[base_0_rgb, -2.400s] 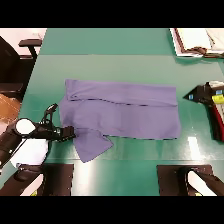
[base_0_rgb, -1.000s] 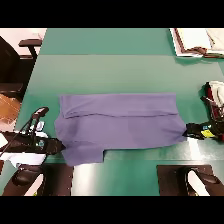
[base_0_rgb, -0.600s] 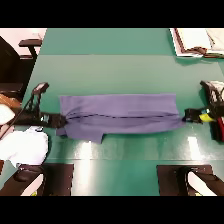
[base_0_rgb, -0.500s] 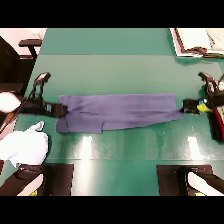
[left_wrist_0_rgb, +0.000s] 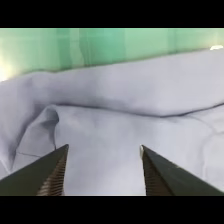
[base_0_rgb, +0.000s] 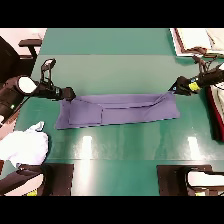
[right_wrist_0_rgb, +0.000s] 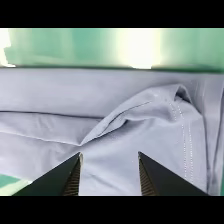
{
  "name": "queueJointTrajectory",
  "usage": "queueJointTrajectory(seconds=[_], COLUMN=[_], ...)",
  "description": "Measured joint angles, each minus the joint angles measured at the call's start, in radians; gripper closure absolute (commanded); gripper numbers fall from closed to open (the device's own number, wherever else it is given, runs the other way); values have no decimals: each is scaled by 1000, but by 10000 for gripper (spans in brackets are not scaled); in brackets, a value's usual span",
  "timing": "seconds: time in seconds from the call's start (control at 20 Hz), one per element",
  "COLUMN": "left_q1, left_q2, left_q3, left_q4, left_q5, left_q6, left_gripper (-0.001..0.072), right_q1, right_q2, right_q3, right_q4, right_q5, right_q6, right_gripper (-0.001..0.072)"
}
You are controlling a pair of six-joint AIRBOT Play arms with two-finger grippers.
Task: Fold the shirts.
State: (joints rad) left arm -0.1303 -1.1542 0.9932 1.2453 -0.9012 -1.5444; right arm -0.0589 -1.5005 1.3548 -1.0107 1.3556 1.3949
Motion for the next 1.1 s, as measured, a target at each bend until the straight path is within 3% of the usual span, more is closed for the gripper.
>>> queueJointTrajectory(seconds=[0.05,0.15,0.2,0.65,0.7,0.9,1.1], left_q1=[0,0,0,-3,-10,-84,-192], left_q2=[-3,-8,-9,-15,-16,-42,-145], left_q3=[8,18,21,27,27,28,71], left_q4=[-3,-18,-30,-236,-246,-274,-285], left_q5=[-13,-39,-49,-60,-50,2,50], left_q6=[-3,-7,-6,29,31,32,34], left_gripper=[179,605,683,685,685,685,685], right_q1=[-26,-87,-123,-266,-253,-184,-149], right_q2=[1,8,10,-117,-136,-174,-117], right_q3=[-11,-56,-85,-208,-210,-214,-214], right_q4=[12,32,39,144,159,182,198], right_q5=[6,19,24,32,32,0,-18], right_q6=[-18,-53,-69,-184,-188,-209,-241], right_gripper=[126,115,115,209,243,672,694])
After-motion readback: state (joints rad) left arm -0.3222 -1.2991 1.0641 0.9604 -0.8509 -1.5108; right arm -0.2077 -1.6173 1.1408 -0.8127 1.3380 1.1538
